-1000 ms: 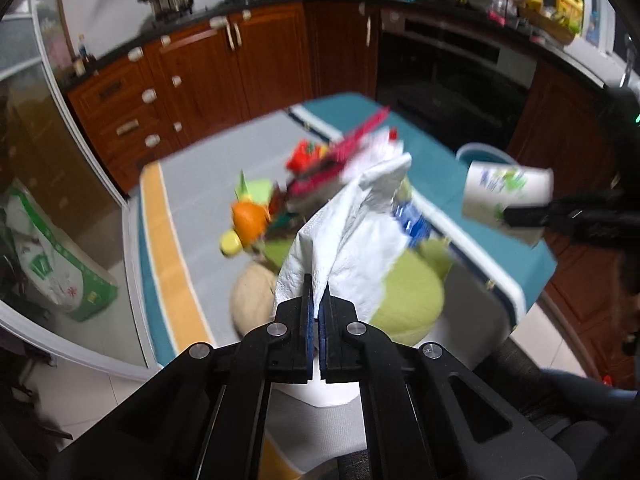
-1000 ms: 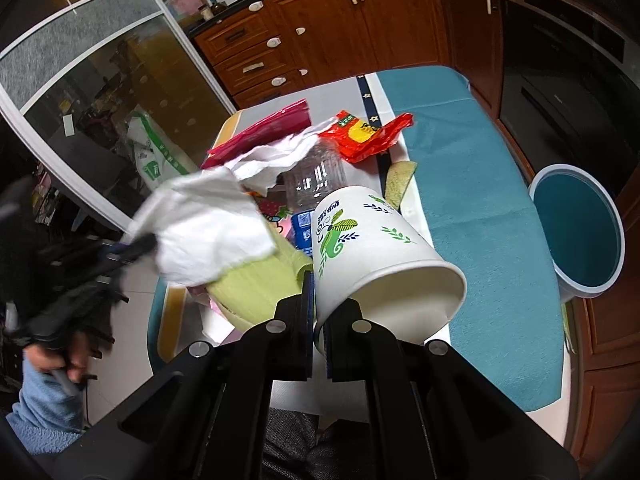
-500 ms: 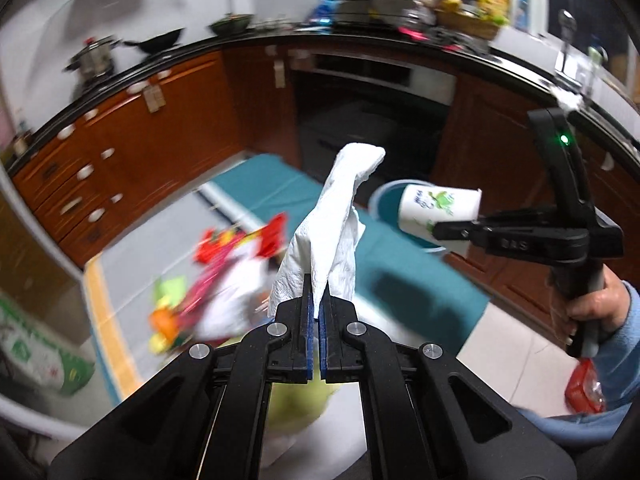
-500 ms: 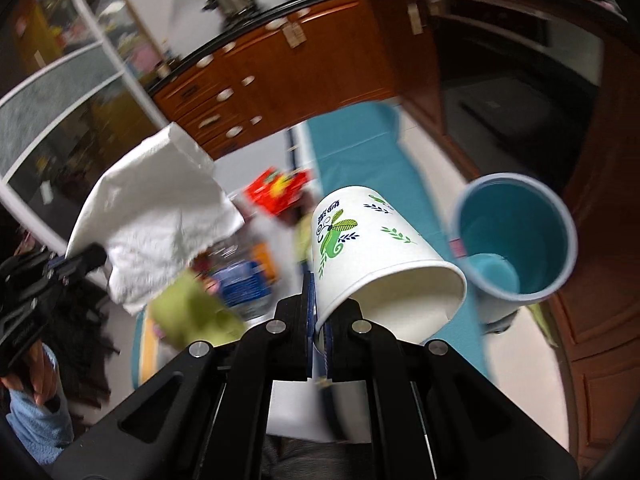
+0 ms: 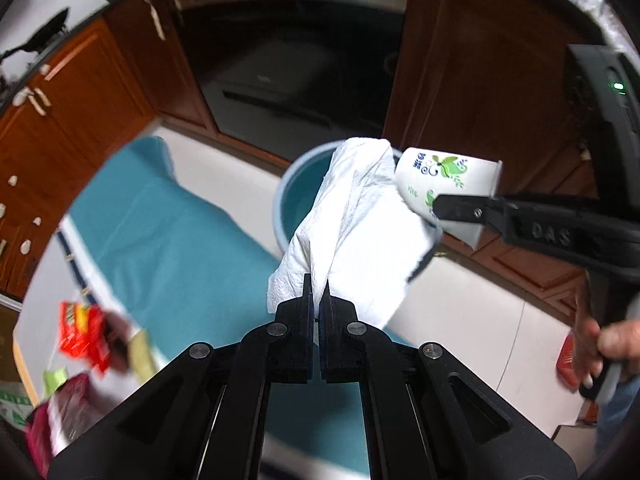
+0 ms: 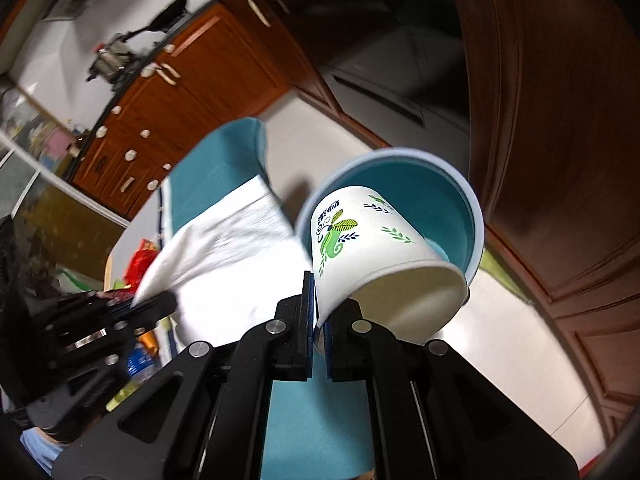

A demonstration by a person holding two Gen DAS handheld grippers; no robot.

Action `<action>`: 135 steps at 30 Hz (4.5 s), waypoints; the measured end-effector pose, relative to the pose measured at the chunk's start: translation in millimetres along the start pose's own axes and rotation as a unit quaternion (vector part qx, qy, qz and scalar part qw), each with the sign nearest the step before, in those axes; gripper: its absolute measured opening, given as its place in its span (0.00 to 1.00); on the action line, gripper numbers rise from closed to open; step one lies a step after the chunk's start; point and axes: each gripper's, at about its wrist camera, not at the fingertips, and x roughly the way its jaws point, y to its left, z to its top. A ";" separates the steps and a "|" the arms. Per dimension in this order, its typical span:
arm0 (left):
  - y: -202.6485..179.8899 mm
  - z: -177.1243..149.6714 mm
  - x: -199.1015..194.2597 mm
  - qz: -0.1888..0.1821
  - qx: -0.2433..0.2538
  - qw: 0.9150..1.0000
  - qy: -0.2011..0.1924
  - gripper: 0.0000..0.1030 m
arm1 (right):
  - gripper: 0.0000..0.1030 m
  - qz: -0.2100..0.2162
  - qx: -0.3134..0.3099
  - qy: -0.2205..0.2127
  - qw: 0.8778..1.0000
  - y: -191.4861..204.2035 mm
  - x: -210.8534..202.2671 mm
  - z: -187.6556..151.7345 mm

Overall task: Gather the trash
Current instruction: 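Drop the tissue and cup into the teal bin with both tools, then grasp the pink snack bag with the left tool while the right tool grasps the red wrapper, then carry both wrappers to the teal bin and release them inside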

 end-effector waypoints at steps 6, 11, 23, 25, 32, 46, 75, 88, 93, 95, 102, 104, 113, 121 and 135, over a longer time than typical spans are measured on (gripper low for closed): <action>-4.6 32.5 67.6 -0.007 -0.001 0.999 0.040 0.02 | 0.06 -0.010 0.022 0.038 0.999 -27.4 41.7 18.7; -11.6 43.9 92.3 -0.018 0.001 0.998 0.061 0.12 | 0.53 -0.017 0.038 0.045 0.998 -39.4 51.5 27.8; -12.0 29.4 67.2 0.031 0.019 0.999 0.037 0.84 | 0.89 -0.024 0.066 0.034 0.997 -44.4 33.5 16.1; -13.4 24.5 60.1 0.033 0.015 0.999 0.034 0.92 | 0.89 -0.032 0.059 0.034 0.997 -40.5 30.2 13.7; -22.1 3.7 33.0 0.028 0.014 0.999 0.021 0.93 | 0.89 -0.034 0.032 0.034 0.998 -16.2 14.4 -2.2; 10.4 -68.9 -65.4 0.047 -0.010 0.998 -0.029 0.96 | 0.89 -0.019 -0.020 0.040 0.999 57.4 -11.2 -45.2; 213.9 -201.2 -146.2 0.159 -0.150 0.975 -0.042 0.96 | 0.89 0.010 -0.165 0.093 0.982 253.3 33.8 -80.4; 227.2 -189.5 -126.7 0.145 -0.127 0.980 -0.040 0.83 | 0.89 0.016 -0.128 0.116 0.985 265.3 84.8 -48.0; 239.6 -187.2 -115.4 0.128 -0.139 0.981 -0.029 0.37 | 0.89 0.024 -0.134 0.125 0.983 279.3 116.6 -36.3; 245.1 -187.1 -113.5 0.128 -0.147 0.980 -0.027 0.07 | 0.89 0.028 -0.135 0.125 0.982 283.3 125.7 -33.0; 265.0 -185.3 -115.4 0.136 -0.161 0.977 -0.041 0.02 | 0.74 0.045 -0.171 0.124 0.976 305.1 156.4 -29.4; 271.3 -184.9 -114.3 0.134 -0.168 0.976 -0.042 0.02 | 0.67 0.044 -0.171 0.132 0.975 307.8 165.5 -30.6; 300.2 -184.6 -128.0 0.157 -0.215 0.961 -0.070 0.02 | 0.08 0.046 -0.202 0.103 0.973 321.7 167.0 -36.9; 298.0 -179.2 -151.7 0.159 -0.226 0.956 -0.097 0.02 | 0.07 0.042 -0.213 0.023 0.976 319.7 118.2 -19.0; 202.5 -113.2 -190.3 0.115 -0.154 0.970 -0.150 0.02 | 0.07 0.026 -0.159 -0.048 0.986 214.6 15.9 -1.5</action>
